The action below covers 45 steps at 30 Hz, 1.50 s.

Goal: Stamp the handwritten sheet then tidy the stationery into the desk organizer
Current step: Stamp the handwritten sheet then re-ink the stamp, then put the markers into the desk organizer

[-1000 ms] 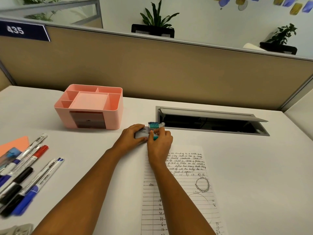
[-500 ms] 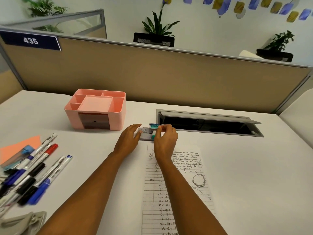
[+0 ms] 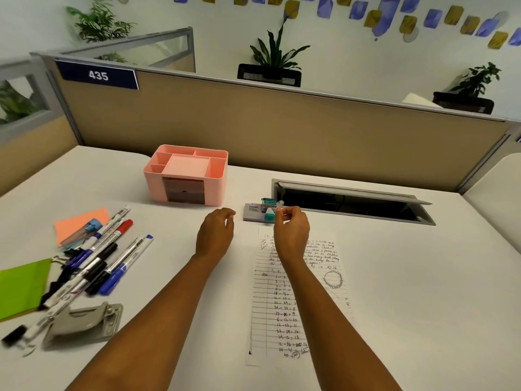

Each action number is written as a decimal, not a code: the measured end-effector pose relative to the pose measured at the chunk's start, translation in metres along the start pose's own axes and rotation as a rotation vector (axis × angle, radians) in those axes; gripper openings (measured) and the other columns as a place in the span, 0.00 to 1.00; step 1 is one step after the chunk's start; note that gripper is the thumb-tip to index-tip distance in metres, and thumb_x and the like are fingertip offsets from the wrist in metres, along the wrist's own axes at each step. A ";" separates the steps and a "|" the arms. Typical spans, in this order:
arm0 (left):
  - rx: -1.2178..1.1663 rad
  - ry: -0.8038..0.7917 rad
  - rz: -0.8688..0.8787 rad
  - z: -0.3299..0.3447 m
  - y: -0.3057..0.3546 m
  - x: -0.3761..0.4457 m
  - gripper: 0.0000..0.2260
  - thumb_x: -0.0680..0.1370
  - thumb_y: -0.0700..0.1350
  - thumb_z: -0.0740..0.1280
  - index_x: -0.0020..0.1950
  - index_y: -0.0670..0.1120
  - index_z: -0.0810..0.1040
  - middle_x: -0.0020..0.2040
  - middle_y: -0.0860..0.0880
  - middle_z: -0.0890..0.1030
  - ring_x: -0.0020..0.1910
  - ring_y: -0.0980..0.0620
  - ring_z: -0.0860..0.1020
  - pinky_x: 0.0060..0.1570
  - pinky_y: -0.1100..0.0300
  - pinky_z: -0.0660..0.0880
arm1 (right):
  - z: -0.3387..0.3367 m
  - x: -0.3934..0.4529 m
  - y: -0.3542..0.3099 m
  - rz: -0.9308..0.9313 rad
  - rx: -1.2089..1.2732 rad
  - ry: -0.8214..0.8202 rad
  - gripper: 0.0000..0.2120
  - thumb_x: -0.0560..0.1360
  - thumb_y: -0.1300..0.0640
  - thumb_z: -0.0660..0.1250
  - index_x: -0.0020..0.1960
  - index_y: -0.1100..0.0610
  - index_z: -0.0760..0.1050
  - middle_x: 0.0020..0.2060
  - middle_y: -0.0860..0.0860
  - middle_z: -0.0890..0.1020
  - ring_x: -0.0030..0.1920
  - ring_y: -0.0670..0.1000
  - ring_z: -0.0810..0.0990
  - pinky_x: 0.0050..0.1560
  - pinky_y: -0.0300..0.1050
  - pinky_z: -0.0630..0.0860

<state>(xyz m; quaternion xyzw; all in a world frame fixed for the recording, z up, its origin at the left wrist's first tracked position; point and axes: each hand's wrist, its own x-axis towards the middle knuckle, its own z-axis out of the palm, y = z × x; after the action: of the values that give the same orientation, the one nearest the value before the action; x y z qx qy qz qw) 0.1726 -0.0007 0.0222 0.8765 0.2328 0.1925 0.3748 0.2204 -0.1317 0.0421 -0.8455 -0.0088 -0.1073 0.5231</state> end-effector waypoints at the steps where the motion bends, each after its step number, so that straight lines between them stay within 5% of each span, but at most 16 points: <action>1: 0.005 0.007 -0.004 -0.004 -0.003 -0.003 0.13 0.80 0.43 0.59 0.61 0.43 0.75 0.63 0.43 0.77 0.62 0.44 0.75 0.63 0.54 0.71 | 0.001 -0.005 -0.002 0.000 0.003 -0.005 0.08 0.78 0.55 0.63 0.49 0.60 0.75 0.48 0.55 0.79 0.51 0.53 0.77 0.49 0.46 0.76; 19: 0.091 0.085 -0.031 -0.111 -0.101 -0.018 0.12 0.77 0.35 0.60 0.58 0.40 0.77 0.58 0.40 0.78 0.57 0.42 0.76 0.54 0.51 0.74 | 0.090 -0.118 -0.064 0.052 -0.070 -0.254 0.13 0.77 0.53 0.64 0.57 0.59 0.75 0.53 0.55 0.80 0.54 0.53 0.78 0.53 0.42 0.73; 24: 0.154 -0.010 -0.142 -0.133 -0.133 -0.003 0.16 0.77 0.33 0.61 0.65 0.38 0.72 0.67 0.39 0.72 0.67 0.42 0.69 0.66 0.52 0.67 | 0.132 -0.145 -0.081 0.032 -0.117 -0.404 0.15 0.75 0.54 0.67 0.59 0.59 0.74 0.52 0.57 0.80 0.54 0.54 0.79 0.54 0.44 0.74; 29: 0.161 -0.142 -0.178 -0.143 -0.147 0.009 0.17 0.77 0.37 0.63 0.65 0.37 0.71 0.65 0.38 0.74 0.63 0.40 0.72 0.62 0.51 0.70 | 0.168 -0.167 -0.090 0.071 -0.205 -0.538 0.19 0.75 0.54 0.67 0.63 0.60 0.72 0.57 0.58 0.79 0.58 0.55 0.77 0.58 0.45 0.73; 31: 0.163 -0.194 -0.180 -0.146 -0.146 0.012 0.15 0.76 0.38 0.65 0.62 0.37 0.74 0.62 0.37 0.76 0.61 0.39 0.74 0.60 0.51 0.71 | 0.177 -0.172 -0.093 0.097 -0.233 -0.555 0.18 0.76 0.55 0.65 0.62 0.62 0.71 0.59 0.58 0.78 0.58 0.56 0.77 0.56 0.44 0.73; 33: 0.170 -0.226 -0.193 -0.147 -0.145 0.015 0.03 0.75 0.38 0.66 0.46 0.41 0.79 0.55 0.38 0.79 0.52 0.42 0.76 0.55 0.52 0.73 | 0.183 -0.175 -0.094 0.116 -0.247 -0.555 0.17 0.75 0.57 0.65 0.61 0.63 0.70 0.58 0.59 0.78 0.57 0.57 0.78 0.53 0.45 0.74; 35: 0.225 -0.240 -0.197 -0.147 -0.145 0.019 0.16 0.74 0.38 0.67 0.29 0.48 0.68 0.39 0.43 0.77 0.44 0.47 0.73 0.46 0.55 0.72 | 0.188 -0.178 -0.095 0.141 -0.248 -0.542 0.17 0.74 0.58 0.66 0.60 0.63 0.69 0.57 0.60 0.78 0.56 0.59 0.78 0.53 0.48 0.75; 37: 0.245 -0.274 -0.207 -0.149 -0.144 0.022 0.20 0.73 0.37 0.68 0.26 0.50 0.63 0.31 0.51 0.68 0.40 0.49 0.71 0.42 0.58 0.69 | 0.190 -0.181 -0.096 0.163 -0.250 -0.522 0.18 0.74 0.58 0.66 0.60 0.63 0.68 0.57 0.61 0.77 0.56 0.60 0.78 0.53 0.50 0.75; 40: 0.300 -0.359 -0.228 -0.150 -0.139 0.028 0.19 0.69 0.34 0.69 0.25 0.48 0.64 0.31 0.49 0.69 0.35 0.50 0.71 0.36 0.60 0.69 | 0.192 -0.183 -0.097 0.201 -0.271 -0.511 0.18 0.74 0.58 0.65 0.62 0.63 0.67 0.59 0.61 0.75 0.57 0.60 0.77 0.54 0.49 0.75; 45: 0.308 -0.425 -0.220 -0.154 -0.132 0.031 0.17 0.69 0.35 0.69 0.25 0.46 0.66 0.28 0.48 0.68 0.41 0.50 0.72 0.28 0.65 0.64 | 0.187 -0.176 -0.097 0.266 -0.242 -0.474 0.22 0.73 0.53 0.67 0.62 0.63 0.67 0.59 0.60 0.76 0.58 0.60 0.76 0.55 0.49 0.74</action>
<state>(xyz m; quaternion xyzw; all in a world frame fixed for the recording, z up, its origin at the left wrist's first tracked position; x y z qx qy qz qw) 0.0842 0.1849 0.0279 0.9132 0.2693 -0.0752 0.2965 0.0687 0.0947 0.0138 -0.8969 -0.0070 0.1621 0.4114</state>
